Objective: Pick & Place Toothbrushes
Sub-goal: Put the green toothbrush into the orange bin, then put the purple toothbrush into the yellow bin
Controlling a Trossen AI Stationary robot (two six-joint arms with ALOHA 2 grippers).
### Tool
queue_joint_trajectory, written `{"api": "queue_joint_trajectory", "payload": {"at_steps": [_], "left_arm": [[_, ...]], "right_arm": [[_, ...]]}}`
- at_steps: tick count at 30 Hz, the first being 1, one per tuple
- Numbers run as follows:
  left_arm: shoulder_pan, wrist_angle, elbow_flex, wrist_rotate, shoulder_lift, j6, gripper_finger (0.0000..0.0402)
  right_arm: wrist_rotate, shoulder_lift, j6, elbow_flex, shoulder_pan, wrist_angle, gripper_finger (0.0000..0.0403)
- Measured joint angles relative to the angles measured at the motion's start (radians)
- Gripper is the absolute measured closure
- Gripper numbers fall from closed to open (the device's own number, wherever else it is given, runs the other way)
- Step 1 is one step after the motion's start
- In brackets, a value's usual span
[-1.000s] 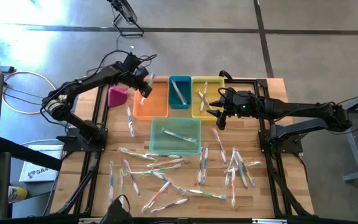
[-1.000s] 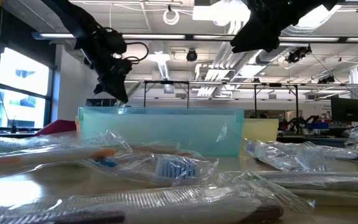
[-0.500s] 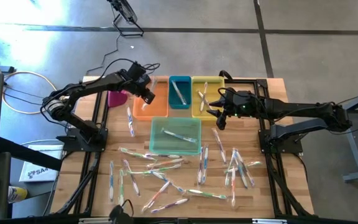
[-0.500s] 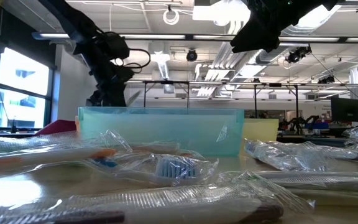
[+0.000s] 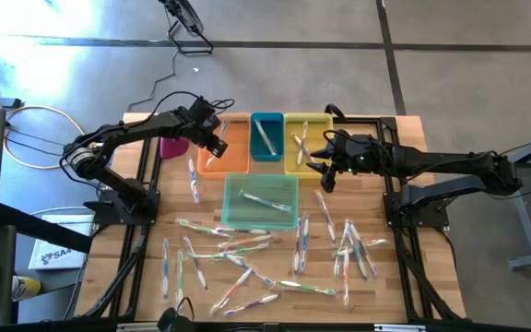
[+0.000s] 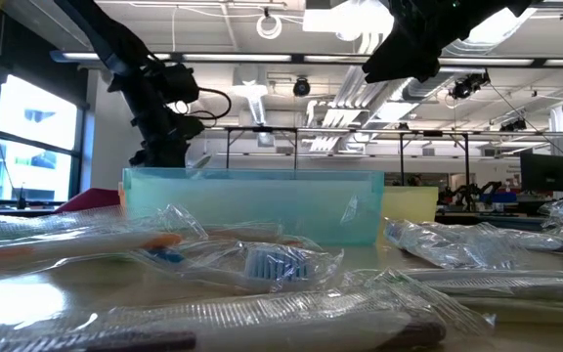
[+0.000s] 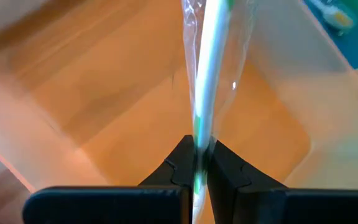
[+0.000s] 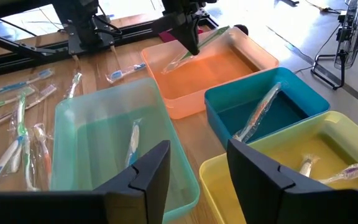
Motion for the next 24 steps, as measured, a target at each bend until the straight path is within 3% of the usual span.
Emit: {"api": "queue_joint_trajectory", "payload": {"at_steps": [6,18,24], "left_arm": [[0.0,0.027,-0.007,-0.007,0.0,0.0,0.0377],[0.0,0.104,-0.007,-0.011,0.0,0.014,0.0293],[0.0,0.124,-0.007,-0.011,0.0,0.045,0.028]], "right_arm": [[0.0,0.0,0.0,0.0,0.0,0.0,0.0251],[0.0,0.001,0.0,0.0,0.0,0.0,0.0251],[0.0,0.001,0.0,0.0,0.0,0.0,0.0251]]}}
